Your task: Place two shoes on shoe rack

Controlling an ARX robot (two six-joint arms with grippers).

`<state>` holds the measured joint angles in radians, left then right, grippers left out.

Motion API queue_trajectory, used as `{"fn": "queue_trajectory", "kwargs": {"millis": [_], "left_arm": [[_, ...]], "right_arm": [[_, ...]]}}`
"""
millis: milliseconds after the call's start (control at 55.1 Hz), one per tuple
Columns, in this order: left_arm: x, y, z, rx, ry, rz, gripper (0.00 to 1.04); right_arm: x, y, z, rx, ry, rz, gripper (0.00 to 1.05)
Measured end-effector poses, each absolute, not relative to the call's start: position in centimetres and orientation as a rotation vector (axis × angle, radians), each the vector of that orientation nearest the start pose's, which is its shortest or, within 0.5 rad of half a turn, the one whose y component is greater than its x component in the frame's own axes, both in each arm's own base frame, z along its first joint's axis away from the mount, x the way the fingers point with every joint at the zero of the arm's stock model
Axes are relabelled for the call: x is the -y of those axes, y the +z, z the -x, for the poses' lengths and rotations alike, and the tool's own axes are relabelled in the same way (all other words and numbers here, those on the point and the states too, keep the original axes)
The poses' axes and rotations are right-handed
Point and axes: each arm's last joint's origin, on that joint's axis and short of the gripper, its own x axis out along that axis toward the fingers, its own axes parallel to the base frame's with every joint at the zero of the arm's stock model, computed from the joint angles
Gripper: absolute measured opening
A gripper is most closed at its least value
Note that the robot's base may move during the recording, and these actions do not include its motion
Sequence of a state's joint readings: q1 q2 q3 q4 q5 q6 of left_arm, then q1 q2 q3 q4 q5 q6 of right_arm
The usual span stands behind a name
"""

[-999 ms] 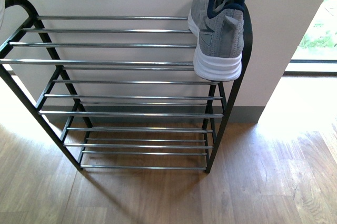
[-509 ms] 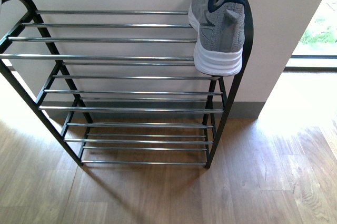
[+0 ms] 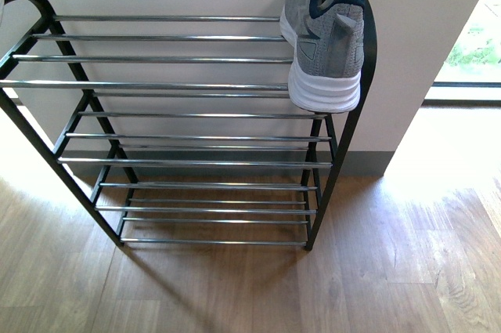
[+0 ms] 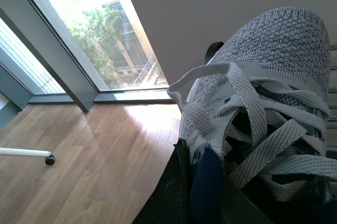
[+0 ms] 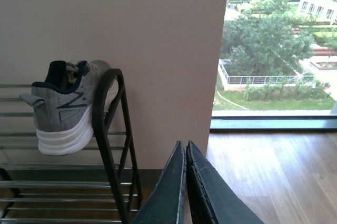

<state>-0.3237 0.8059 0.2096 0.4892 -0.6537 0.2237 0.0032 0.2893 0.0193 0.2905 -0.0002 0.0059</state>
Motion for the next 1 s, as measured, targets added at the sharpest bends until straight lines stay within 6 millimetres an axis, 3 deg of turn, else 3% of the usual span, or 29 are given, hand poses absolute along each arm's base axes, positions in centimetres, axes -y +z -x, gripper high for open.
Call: {"fn": "queue_trajectory", "kwargs": {"millis": [781, 817, 999], "left_arm": [[3.5, 19.6, -16.1, -0.131, 0.318, -0.272, 0.02], [3.5, 19.6, -16.1, -0.132, 0.319, -0.272, 0.02], [3.6, 19.6, -16.1, -0.136, 0.360, -0.244, 0.02]], "right_arm": [[0.0, 17.0, -9.7, 0.014, 0.003, -0.006, 0.01], [0.0, 17.0, -9.7, 0.014, 0.003, -0.005, 0.05], [0.0, 17.0, -9.7, 0.015, 0.003, -0.005, 0.44]]}}
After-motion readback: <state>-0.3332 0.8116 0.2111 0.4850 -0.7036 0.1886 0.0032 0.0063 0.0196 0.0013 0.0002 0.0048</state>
